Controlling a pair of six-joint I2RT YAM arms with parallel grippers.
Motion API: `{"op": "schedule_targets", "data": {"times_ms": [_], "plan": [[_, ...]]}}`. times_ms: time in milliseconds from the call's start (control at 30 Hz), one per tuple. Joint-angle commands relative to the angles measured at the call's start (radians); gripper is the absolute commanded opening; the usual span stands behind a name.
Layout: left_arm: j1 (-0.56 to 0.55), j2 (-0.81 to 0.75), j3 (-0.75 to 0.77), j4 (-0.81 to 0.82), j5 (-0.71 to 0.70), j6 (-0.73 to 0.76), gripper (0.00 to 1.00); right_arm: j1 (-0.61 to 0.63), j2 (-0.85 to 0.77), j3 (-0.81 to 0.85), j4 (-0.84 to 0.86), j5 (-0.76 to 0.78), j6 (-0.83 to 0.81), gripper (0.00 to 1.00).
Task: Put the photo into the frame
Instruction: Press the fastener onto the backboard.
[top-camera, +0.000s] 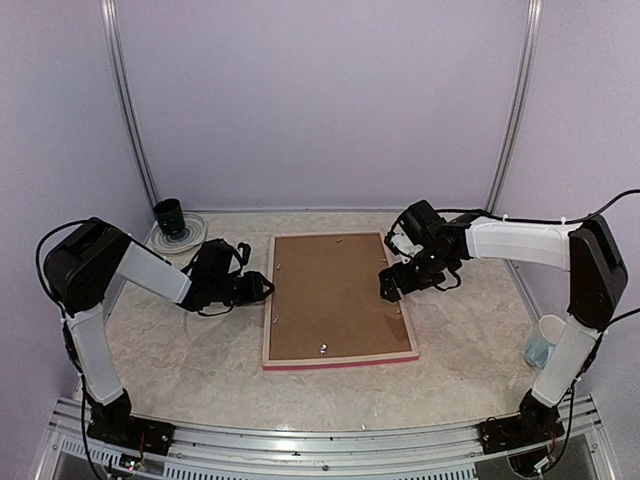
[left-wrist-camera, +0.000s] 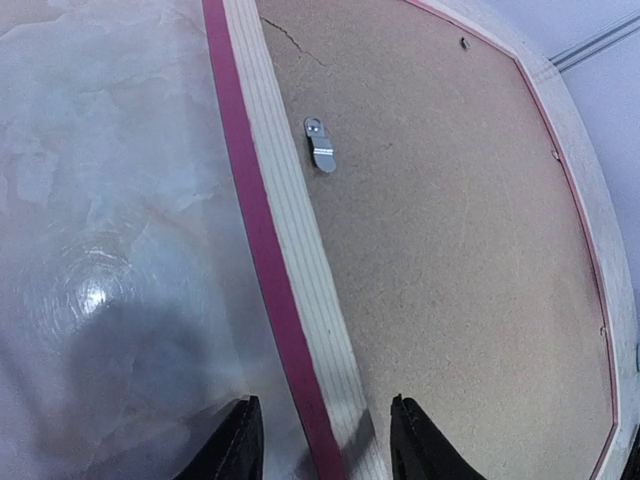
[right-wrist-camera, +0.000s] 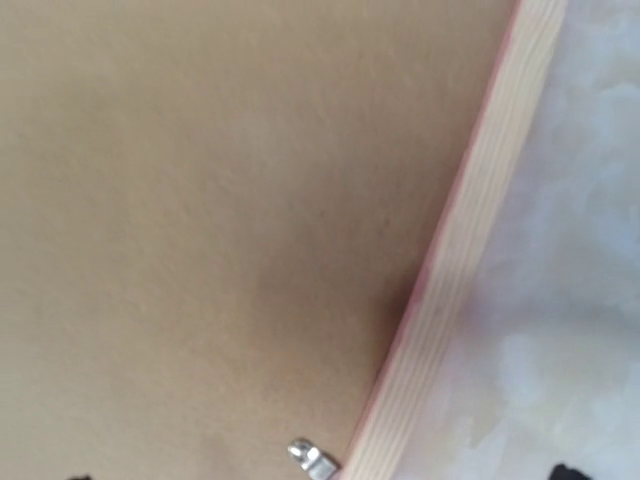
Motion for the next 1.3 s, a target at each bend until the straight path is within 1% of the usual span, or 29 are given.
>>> {"op": "schedule_targets", "data": {"times_ms": [0,200,300,433,600,733,900,1067,1267], "plan": [[-0.01,-0.042,-0.058,-0.114,-0.021,0.012,0.45,-0.018,-0.044,-0.075,0.103,-0.02,0.047,0.99],[-0.046,-0.115,-0.055,-0.165,-0.065,0.029,0.47,-0.02,-0.052,-0.139,0.189,-0.048,0.075,0.99],[-0.087,-0.158,-0.058,-0.2,-0.134,0.017,0.47,-0.02,-0.061,-0.169,0.213,-0.032,0.078,0.99],[-0.137,-0.189,-0.088,-0.231,-0.136,-0.025,0.47,-0.02,-0.078,-0.224,0.258,-0.032,0.097,0.99],[-0.209,-0.219,-0.077,-0.329,-0.175,-0.025,0.48,-0.02,-0.103,-0.298,0.331,-0.075,0.114,0.99],[-0.211,-0.228,-0.052,-0.378,-0.139,-0.006,0.48,-0.021,-0.112,-0.319,0.348,-0.083,0.117,0.99],[-0.207,-0.23,0.027,-0.499,-0.171,0.053,0.47,-0.02,-0.123,-0.331,0.355,-0.081,0.108,0.99],[-0.194,-0.214,0.06,-0.52,-0.157,0.079,0.47,-0.02,-0.114,-0.335,0.363,-0.091,0.105,0.99],[-0.182,-0.148,0.112,-0.564,-0.14,0.092,0.47,-0.02,-0.136,-0.36,0.364,-0.094,0.097,0.99]]}}
